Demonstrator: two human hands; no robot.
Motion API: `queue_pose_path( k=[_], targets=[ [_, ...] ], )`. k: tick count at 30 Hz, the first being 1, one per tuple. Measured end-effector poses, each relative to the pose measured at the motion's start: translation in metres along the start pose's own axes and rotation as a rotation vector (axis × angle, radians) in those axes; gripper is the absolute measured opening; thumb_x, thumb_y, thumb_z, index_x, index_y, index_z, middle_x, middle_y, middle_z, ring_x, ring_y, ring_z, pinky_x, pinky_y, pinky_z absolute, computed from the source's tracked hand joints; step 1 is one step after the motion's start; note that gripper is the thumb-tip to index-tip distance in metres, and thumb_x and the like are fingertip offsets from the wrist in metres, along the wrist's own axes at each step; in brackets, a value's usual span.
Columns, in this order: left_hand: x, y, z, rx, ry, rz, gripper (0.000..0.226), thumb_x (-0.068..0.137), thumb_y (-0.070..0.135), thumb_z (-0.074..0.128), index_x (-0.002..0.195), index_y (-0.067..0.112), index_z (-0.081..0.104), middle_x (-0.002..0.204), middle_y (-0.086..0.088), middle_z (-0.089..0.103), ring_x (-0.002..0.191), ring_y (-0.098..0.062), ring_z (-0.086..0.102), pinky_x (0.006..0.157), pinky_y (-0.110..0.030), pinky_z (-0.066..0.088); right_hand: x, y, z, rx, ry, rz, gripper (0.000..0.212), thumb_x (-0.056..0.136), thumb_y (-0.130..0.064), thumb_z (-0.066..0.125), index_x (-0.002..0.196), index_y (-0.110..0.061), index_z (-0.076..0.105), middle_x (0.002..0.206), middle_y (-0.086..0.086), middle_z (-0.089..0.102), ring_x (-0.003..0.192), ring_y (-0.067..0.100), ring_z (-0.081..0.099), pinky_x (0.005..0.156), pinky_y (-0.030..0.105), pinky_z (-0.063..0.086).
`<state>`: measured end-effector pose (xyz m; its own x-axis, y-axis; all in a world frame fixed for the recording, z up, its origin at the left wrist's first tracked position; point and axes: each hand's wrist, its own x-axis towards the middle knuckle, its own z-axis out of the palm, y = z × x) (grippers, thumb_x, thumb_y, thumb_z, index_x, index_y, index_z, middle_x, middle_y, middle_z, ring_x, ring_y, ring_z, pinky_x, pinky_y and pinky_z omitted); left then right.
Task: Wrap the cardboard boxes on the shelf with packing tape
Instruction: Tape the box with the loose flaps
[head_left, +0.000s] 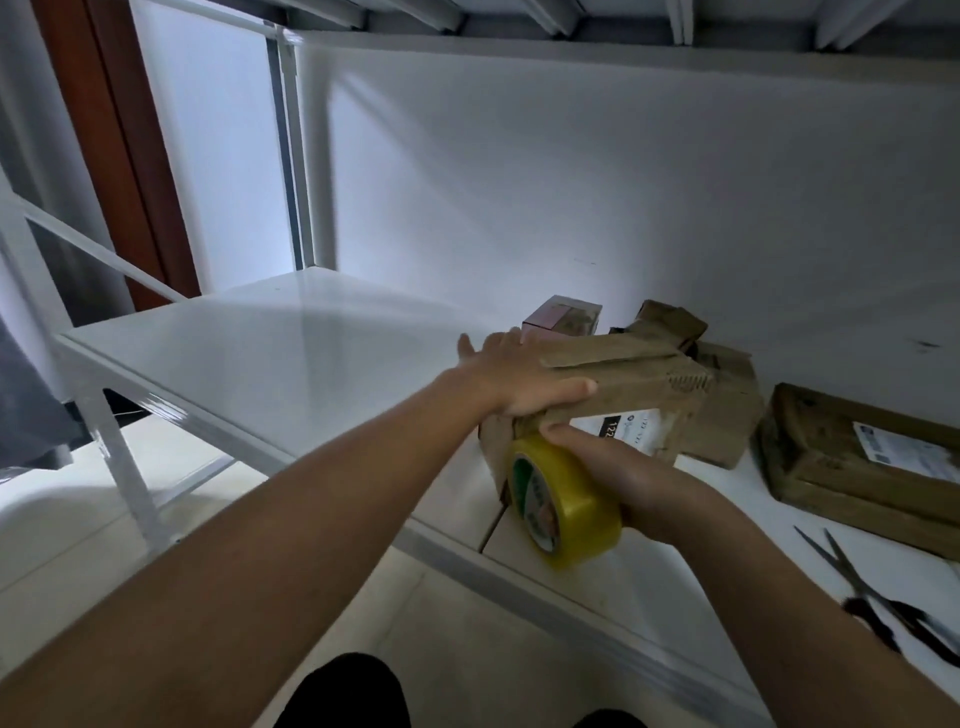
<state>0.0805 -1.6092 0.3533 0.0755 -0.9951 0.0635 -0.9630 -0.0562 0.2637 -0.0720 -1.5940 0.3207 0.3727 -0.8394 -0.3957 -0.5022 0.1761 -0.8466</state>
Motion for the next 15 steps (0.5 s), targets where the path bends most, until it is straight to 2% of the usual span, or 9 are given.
queue_pose_path(
  k=[2,3,5,6,9,12,15],
  targets=[
    [0.000,-0.003,0.003,-0.061,0.064,0.029,0.088,0.080,0.080,0.031,0.145,0.020,0.031,0.146,-0.008,0.039,0.135,-0.029,0.031,0.108,-0.055,0.025,0.001,0.002,0.003,-0.001,0.003,-0.014,0.052,0.082,-0.063,0.054,0.120,-0.031,0.036,0.110,0.002,0.051,0.105,0.026,0.052,0.097,0.044,0.043],
    [-0.001,-0.004,0.006,-0.119,0.121,0.052,0.078,0.081,0.078,0.031,0.135,0.022,0.042,0.133,-0.006,0.049,0.126,-0.027,0.039,0.102,-0.051,0.034,0.000,0.004,0.004,0.020,0.009,-0.021,0.051,0.082,-0.064,0.054,0.117,-0.032,0.037,0.106,0.000,0.051,0.104,0.025,0.052,0.097,0.043,0.043],
    [-0.005,-0.002,0.016,-0.262,0.271,0.093,0.059,0.084,0.072,0.030,0.112,0.026,0.053,0.111,0.001,0.057,0.112,-0.022,0.048,0.090,-0.043,0.042,-0.001,0.008,0.005,0.070,0.022,-0.034,0.050,0.080,-0.064,0.056,0.115,-0.032,0.040,0.104,-0.002,0.054,0.105,0.024,0.054,0.100,0.044,0.043],
    [-0.006,-0.001,0.021,-0.340,0.332,0.102,0.057,0.083,0.070,0.028,0.108,0.026,0.055,0.108,0.002,0.058,0.111,-0.021,0.049,0.088,-0.042,0.042,-0.003,0.011,0.005,0.081,0.016,-0.043,0.049,0.080,-0.065,0.055,0.115,-0.032,0.042,0.105,-0.002,0.055,0.105,0.024,0.054,0.100,0.044,0.043],
    [-0.006,-0.003,0.030,-0.510,0.401,0.096,0.068,0.081,0.066,0.022,0.126,0.025,0.052,0.125,0.003,0.054,0.120,-0.014,0.042,0.097,-0.042,0.037,-0.007,0.016,0.005,0.090,-0.021,-0.076,0.051,0.080,-0.066,0.054,0.115,-0.029,0.048,0.115,0.001,0.059,0.107,0.023,0.057,0.103,0.044,0.042],
    [-0.010,-0.009,0.031,-0.543,0.339,0.173,0.077,0.073,0.072,0.036,0.137,0.029,0.040,0.133,0.007,0.042,0.122,-0.007,0.031,0.099,-0.033,0.025,-0.011,0.017,0.006,0.086,-0.056,-0.121,0.040,0.080,-0.066,0.054,0.102,-0.032,0.054,0.114,0.001,0.061,0.108,0.023,0.058,0.105,0.045,0.042],
    [-0.010,-0.017,0.005,-0.313,0.081,0.206,0.098,0.052,0.081,0.051,0.137,0.035,0.035,0.124,0.012,0.040,0.122,-0.011,0.032,0.097,-0.034,0.028,-0.017,0.017,0.003,0.127,-0.111,-0.137,0.041,0.069,-0.065,0.059,0.096,-0.035,0.053,0.109,-0.002,0.062,0.107,0.022,0.060,0.103,0.044,0.044]
  ],
)
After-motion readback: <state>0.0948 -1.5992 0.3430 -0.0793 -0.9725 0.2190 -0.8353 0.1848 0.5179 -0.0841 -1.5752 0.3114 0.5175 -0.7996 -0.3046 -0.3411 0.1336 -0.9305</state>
